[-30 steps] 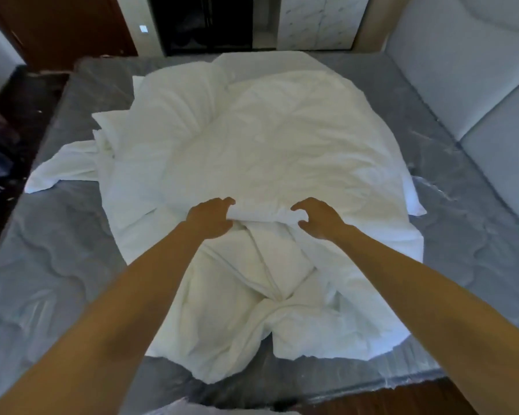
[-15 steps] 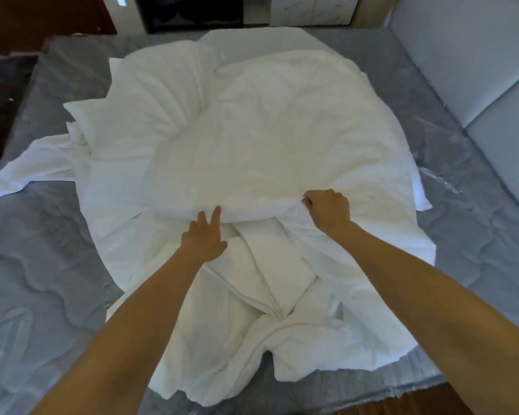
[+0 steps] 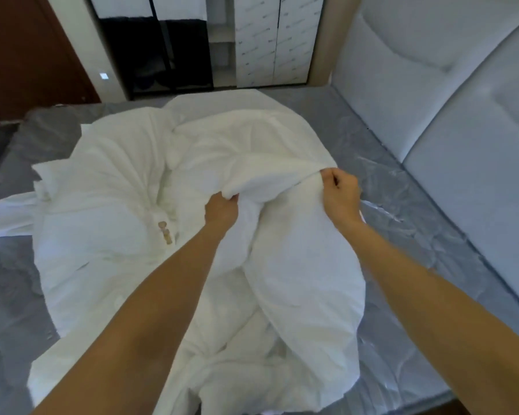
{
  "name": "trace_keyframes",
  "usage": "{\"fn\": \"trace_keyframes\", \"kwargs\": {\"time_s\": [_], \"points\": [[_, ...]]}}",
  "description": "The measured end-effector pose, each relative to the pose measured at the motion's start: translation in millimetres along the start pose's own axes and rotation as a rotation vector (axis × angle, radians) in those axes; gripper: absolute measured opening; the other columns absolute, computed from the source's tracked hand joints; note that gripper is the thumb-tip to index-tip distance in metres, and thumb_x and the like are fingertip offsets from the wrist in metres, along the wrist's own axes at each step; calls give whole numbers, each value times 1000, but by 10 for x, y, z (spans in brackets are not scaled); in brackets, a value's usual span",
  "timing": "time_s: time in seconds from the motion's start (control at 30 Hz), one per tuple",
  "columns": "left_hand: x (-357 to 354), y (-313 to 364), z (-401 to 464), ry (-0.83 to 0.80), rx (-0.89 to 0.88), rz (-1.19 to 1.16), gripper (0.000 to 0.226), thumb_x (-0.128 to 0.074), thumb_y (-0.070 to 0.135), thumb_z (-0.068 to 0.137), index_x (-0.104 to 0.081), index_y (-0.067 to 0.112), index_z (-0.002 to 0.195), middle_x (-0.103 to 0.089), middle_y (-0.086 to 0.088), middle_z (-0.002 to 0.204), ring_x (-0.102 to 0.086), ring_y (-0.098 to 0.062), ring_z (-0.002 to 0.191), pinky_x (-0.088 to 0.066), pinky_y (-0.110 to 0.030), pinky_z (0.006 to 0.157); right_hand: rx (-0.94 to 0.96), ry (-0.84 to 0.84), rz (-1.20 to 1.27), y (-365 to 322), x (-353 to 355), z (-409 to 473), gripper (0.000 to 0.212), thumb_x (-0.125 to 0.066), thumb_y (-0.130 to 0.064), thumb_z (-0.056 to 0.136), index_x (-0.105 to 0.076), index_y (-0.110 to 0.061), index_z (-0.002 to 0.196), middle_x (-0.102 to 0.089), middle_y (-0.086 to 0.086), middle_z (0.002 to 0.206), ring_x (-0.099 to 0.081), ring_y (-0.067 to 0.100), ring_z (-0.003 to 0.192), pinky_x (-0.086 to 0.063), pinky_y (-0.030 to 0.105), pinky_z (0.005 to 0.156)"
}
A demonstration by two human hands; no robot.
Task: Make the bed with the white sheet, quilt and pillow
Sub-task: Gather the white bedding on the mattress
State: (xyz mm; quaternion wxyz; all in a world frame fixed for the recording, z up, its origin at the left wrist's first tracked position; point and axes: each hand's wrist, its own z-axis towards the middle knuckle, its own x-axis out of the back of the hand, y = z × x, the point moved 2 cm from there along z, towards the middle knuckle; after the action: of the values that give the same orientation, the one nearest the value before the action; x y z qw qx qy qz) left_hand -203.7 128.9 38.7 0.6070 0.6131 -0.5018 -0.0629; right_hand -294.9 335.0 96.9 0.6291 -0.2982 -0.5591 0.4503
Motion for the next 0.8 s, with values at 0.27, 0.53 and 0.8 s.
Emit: {"fn": "trace_keyframes", "kwargs": {"time_s": [0.27, 0.53, 0.8], "points": [[-1559, 1667, -456, -72, -81, -528, 41, -43, 25, 99, -46, 13, 138, -51, -9, 139, -48, -28, 125, -37, -42, 108, -13, -3, -144, 593, 1826, 880, 35, -39, -14, 100, -40, -7, 66, -36, -1, 59, -30, 9, 54, -25, 31, 51], [-2235, 1994, -372, -150, -80, -418, 44, -44, 33, 98, -47, 19, 138, -52, -9, 139, -49, -30, 125, -39, -46, 106, 146, -152, -491, 1107, 2046, 1241, 69, -64, -15, 82, -34, -19, 144, -40, 13, 143, -36, 34, 132, -35, 48, 104], [-1775, 1370, -344, -370, 17, -234, 47, -59, 11, 90, -49, 16, 136, -52, -9, 136, -50, -24, 124, -41, -36, 107, 604, -386, -947, 1428, 746, 1221, 89, -41, -68, 77, -2, -39, 151, -37, 13, 149, -30, 30, 135, -34, 63, 97]]}}
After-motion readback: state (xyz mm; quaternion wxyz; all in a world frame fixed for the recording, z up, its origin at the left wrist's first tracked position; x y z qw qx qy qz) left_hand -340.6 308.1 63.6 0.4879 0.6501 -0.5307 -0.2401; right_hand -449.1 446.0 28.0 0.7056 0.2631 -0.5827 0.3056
